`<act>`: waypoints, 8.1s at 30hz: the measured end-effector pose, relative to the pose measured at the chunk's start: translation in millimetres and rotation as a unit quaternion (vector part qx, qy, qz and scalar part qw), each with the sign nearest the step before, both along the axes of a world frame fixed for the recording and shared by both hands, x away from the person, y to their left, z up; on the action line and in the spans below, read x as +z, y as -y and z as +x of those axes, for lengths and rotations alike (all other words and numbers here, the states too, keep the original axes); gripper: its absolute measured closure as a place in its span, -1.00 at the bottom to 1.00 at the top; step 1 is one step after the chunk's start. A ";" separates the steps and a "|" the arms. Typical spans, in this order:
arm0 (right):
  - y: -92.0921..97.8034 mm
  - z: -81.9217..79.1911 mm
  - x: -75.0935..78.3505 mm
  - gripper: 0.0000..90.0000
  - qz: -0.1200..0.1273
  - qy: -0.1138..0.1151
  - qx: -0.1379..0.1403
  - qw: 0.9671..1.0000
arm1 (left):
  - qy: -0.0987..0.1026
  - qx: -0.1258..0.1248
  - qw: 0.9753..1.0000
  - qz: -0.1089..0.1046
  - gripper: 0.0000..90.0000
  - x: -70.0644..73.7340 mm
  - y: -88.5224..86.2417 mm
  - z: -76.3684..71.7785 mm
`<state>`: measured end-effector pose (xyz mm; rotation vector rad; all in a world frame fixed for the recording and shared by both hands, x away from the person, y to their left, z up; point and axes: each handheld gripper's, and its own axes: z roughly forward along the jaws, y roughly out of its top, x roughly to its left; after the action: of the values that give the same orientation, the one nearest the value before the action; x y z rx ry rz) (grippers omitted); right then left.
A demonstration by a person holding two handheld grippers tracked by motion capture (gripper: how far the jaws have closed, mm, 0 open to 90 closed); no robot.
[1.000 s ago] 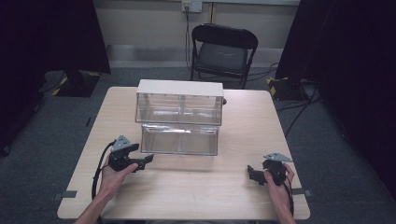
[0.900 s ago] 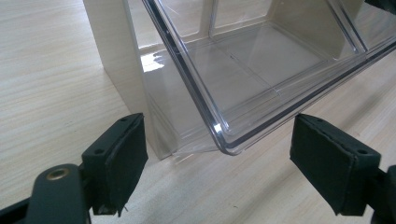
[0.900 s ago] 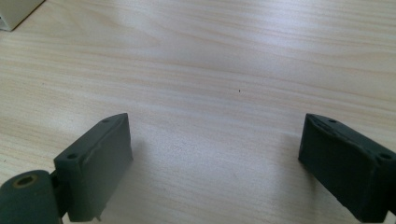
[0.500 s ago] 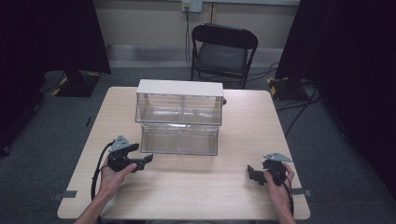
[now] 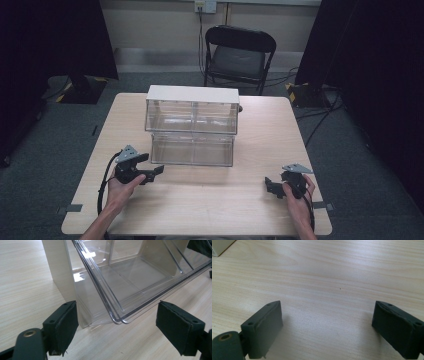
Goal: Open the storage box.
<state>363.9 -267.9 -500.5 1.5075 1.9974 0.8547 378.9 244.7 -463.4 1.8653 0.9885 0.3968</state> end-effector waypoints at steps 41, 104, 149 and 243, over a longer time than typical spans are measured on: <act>0.3 0.6 0.0 -0.82 -0.001 -0.002 0.003 1.000 | 0.004 0.016 1.000 -0.009 -0.65 8.5 7.3 1.0; 0.1 1.2 0.0 -0.83 -0.001 -0.002 0.004 1.000 | 0.020 0.020 1.000 0.013 -0.71 30.9 20.8 18.4; 0.1 1.2 0.0 -0.83 -0.001 -0.003 0.004 1.000 | 0.024 0.042 0.999 -0.016 -0.66 43.6 21.7 19.6; -0.1 1.1 0.0 -0.83 -0.001 -0.003 0.005 1.000 | 0.043 0.043 0.998 -0.030 -0.73 63.2 25.7 31.6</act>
<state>365.0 -267.8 -500.4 1.5013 2.0104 0.8521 410.4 218.9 -400.3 1.7422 1.0127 0.4895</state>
